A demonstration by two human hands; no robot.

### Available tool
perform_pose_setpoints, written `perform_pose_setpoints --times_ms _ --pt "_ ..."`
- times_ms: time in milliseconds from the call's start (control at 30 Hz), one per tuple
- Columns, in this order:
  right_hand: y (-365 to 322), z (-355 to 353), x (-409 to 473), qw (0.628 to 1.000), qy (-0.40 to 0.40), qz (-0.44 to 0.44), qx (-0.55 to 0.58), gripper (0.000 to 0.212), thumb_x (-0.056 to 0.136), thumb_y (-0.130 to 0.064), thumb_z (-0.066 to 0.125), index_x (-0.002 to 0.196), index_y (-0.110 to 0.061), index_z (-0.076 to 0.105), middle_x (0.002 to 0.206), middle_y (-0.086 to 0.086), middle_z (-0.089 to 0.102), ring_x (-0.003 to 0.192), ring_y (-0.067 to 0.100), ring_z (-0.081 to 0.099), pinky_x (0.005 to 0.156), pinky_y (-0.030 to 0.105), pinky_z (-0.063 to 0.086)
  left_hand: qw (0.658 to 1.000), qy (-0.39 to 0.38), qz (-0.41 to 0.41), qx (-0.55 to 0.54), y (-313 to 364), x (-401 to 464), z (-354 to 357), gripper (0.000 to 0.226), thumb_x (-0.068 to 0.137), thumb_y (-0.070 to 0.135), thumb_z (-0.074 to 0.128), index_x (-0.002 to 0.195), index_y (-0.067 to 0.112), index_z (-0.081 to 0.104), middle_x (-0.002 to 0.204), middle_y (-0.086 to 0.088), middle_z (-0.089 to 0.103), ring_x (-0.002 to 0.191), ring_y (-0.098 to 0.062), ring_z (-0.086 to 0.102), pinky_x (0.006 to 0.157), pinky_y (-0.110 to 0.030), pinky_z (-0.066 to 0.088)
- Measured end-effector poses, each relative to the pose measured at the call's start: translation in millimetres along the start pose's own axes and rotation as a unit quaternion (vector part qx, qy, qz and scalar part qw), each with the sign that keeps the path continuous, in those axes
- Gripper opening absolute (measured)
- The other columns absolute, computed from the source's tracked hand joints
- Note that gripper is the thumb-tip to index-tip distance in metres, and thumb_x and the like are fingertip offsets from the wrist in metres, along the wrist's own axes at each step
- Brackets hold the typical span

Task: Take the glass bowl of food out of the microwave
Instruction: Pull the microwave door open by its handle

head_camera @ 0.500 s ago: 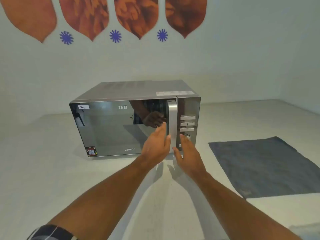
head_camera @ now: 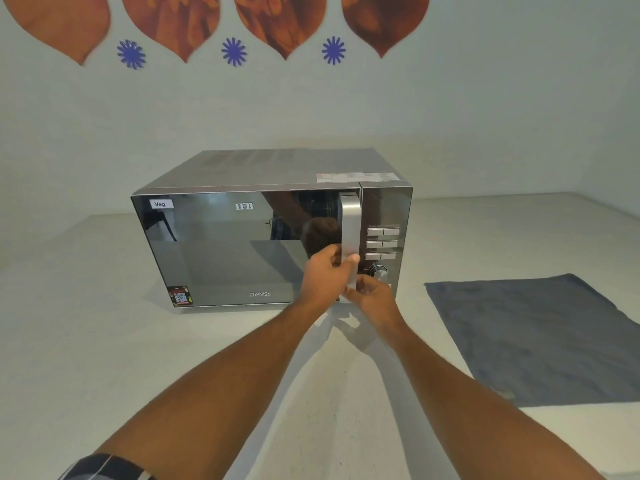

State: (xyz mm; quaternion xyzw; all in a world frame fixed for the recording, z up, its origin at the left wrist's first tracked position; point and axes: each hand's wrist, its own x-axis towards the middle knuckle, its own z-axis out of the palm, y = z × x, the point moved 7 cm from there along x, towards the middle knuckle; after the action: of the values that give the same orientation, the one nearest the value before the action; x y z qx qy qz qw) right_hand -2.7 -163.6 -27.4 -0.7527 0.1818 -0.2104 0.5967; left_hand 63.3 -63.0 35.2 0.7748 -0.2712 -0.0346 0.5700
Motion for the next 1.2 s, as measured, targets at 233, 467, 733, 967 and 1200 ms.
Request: perform_pose_setpoints --times_ms 233,467,733,967,1200 --pt "7.4 0.5 5.1 1.0 0.007 0.007 0.029 0.004 0.092 -0.034 0.067 0.094 -0.031 0.067 0.094 -0.01 0.072 0.087 0.011 0.067 0.07 0.018 0.047 1.0 -0.013 -0.024 0.015 -3.4 2.8 11.8 0.04 0.095 0.043 0.06 0.128 0.021 0.056 0.128 -0.001 0.066 0.113 -0.024 0.065 0.101 -0.04 0.053" --pt "9.7 -1.7 7.0 0.999 -0.004 0.017 0.036 0.013 0.09 -0.038 0.067 0.093 -0.026 0.07 0.094 -0.007 0.074 0.091 0.014 0.068 0.076 0.026 0.048 0.999 -0.011 -0.026 0.017 0.9 0.1 12.3 0.04 0.097 0.038 0.059 0.132 0.019 0.056 0.131 -0.002 0.066 0.118 -0.025 0.063 0.102 -0.04 0.051" --pt "9.8 -5.3 2.0 0.999 -0.001 0.008 0.044 0.008 0.088 -0.035 0.071 0.083 -0.029 0.073 0.079 -0.017 0.077 0.078 0.005 0.072 0.069 0.018 0.046 0.999 -0.013 -0.019 0.028 3.0 -14.3 9.2 0.041 0.098 0.036 0.057 0.133 0.016 0.055 0.132 -0.006 0.065 0.12 -0.027 0.063 0.106 -0.045 0.05" --pt "7.4 -4.9 -25.3 0.998 -0.028 -0.021 0.06 0.017 0.086 -0.039 0.072 0.096 -0.026 0.076 0.09 -0.012 0.079 0.088 0.005 0.073 0.075 0.019 0.049 0.999 -0.021 -0.003 0.027 4.0 -33.8 4.7 0.045 0.096 0.04 0.059 0.134 0.017 0.054 0.13 -0.005 0.066 0.118 -0.026 0.063 0.103 -0.045 0.053" --pt "-1.6 -12.9 -62.6 0.992 -0.054 -0.09 0.069 0.04 0.087 -0.047 0.065 0.09 -0.009 0.079 0.084 0.01 0.078 0.08 0.026 0.074 0.08 0.031 0.059 0.998 0.051 0.042 0.017 -1.1 -81.6 -11.7 0.021 0.088 0.042 0.063 0.103 0.039 0.049 0.089 0.024 0.061 0.084 -0.001 0.063 0.069 -0.013 0.052"
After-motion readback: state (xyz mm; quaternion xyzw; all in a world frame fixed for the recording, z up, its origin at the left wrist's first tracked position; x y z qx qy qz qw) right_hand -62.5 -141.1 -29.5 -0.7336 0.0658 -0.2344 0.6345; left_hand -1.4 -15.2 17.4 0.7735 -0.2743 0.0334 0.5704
